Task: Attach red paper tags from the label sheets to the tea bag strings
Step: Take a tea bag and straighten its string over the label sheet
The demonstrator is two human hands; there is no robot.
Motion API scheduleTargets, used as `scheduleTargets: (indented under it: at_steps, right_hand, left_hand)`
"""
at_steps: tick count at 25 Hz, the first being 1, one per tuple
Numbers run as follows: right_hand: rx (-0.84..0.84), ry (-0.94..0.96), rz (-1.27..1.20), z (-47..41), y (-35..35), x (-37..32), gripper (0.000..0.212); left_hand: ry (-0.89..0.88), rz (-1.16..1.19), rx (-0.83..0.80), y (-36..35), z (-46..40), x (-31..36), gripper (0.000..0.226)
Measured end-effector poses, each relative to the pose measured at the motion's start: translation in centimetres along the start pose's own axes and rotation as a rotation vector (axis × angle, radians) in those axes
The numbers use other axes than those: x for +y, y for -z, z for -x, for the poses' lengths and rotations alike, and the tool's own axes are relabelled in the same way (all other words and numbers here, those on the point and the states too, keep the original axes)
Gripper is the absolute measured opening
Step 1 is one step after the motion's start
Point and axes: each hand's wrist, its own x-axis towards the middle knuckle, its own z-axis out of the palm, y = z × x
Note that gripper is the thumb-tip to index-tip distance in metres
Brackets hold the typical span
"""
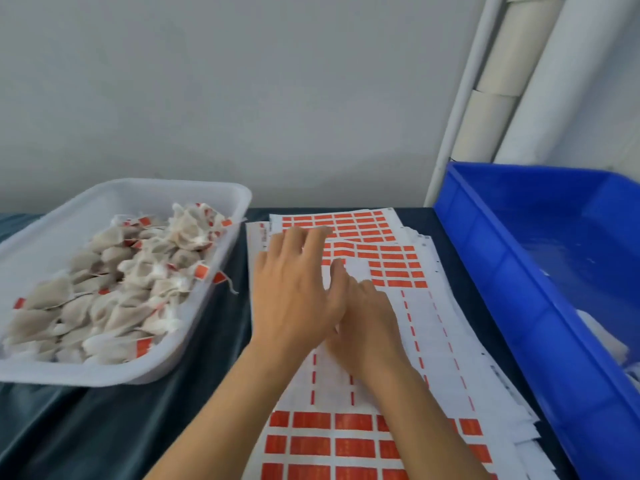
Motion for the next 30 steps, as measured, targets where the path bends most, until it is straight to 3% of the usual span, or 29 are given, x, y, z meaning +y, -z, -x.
scheduleTargets:
  at_steps: [2,5,14,19,21,23,26,27,30]
  right_hand:
    - [0.000,-0.124,0.052,-0.1,0.4,1.3,0.040]
    - [0.016,-0.174,0.147,0.0,1.1,3.5,0.034]
    - [0.049,-0.305,0.127,-0.8,4.7,4.2,0.036]
    - [0.210,-0.289,0.291,-1.9,13.5,5.7,0.026]
    - [0.202,-0.333,0.429,-1.1,18.1,8.5,0.021]
    - [0.024,-0.455,0.484,0.0,22.1,11.4,0.022]
    - [-0.547,-0.529,0.458,1.5,24.5,13.9,0.033]
    - [-0.667,-0.540,0.414,1.9,24.2,14.3,0.035]
    - [-0.695,-0.610,0.163,2.4,23.4,15.7,0.040]
  left_hand:
    - [0.077,0.111,-0.199,-3.7,1.1,1.0,0.041]
    - [0.088,0.165,-0.331,-7.2,2.6,0.3,0.037]
    - [-0.025,0.015,-0.402,-7.8,2.7,0.2,0.049]
    - [-0.019,0.013,-0.435,-7.6,2.9,0.0,0.042]
    - [-0.028,-0.002,-0.446,-7.6,2.9,-0.2,0.042]
    - [-0.036,-0.023,-0.450,-7.5,2.8,-0.1,0.042]
    - [-0.021,-0.016,-0.439,-7.2,2.8,0.5,0.041]
    - [-0.017,-0.007,-0.432,-7.1,2.8,0.5,0.040]
    - [-0.014,-0.007,-0.435,-6.6,2.9,0.7,0.041]
